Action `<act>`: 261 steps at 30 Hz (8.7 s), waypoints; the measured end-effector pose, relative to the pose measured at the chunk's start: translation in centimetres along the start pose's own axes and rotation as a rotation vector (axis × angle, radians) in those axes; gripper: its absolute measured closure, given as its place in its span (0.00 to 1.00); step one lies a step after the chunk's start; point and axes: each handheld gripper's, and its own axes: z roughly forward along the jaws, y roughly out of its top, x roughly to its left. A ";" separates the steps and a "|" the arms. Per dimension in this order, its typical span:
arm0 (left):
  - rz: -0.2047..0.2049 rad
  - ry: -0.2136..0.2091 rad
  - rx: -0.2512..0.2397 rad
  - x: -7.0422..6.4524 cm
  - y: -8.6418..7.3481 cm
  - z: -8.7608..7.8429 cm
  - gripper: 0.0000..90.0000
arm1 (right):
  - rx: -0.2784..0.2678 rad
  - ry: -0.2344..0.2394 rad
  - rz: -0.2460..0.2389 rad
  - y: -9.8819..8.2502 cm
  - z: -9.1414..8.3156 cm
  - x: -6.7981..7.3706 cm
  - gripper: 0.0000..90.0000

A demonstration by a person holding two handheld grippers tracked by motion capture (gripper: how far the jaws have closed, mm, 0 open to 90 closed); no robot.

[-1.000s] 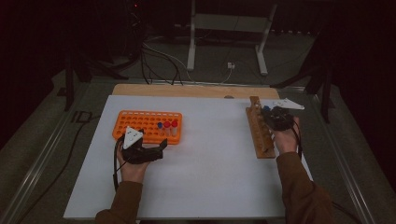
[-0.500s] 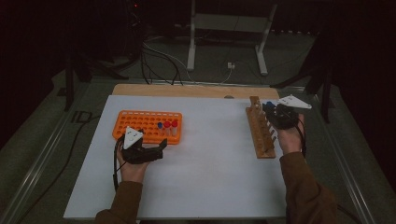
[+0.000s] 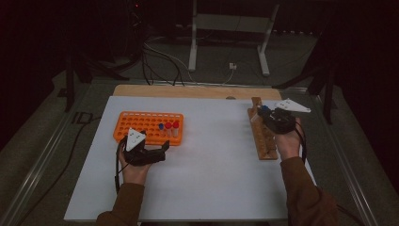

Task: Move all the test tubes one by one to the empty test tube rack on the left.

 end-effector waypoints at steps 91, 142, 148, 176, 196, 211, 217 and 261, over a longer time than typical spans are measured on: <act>0.251 -0.238 0.063 -10.7 0.3 6.4 0.86 | 0.076 0.437 -0.093 -1.9 1.9 14.3 0.64; 0.111 -0.092 0.008 -2.3 1.5 1.2 0.86 | -0.005 0.211 -0.030 -4.6 -1.1 7.4 0.00; 0.109 -0.051 -0.005 -1.3 1.7 0.7 0.86 | -0.007 0.208 -0.029 -4.6 -1.2 7.2 0.00; 0.076 0.114 0.029 2.3 0.8 2.8 0.86 | -0.011 0.211 -0.041 -4.6 -1.3 7.3 0.00; 0.121 0.112 0.138 2.4 -0.7 3.7 0.86 | -0.007 0.218 -0.045 -4.7 -1.3 7.5 0.00; 0.104 0.113 0.160 2.5 -0.8 3.6 0.80 | -0.003 0.222 -0.043 -4.7 -1.2 7.5 0.00; 0.070 0.092 0.128 2.5 -0.5 2.6 0.65 | -0.005 0.219 -0.044 -4.7 -1.2 7.3 0.00; 0.003 -0.056 0.010 0.2 0.2 0.1 0.00 | -0.004 -0.025 0.033 0.3 0.8 -1.7 0.09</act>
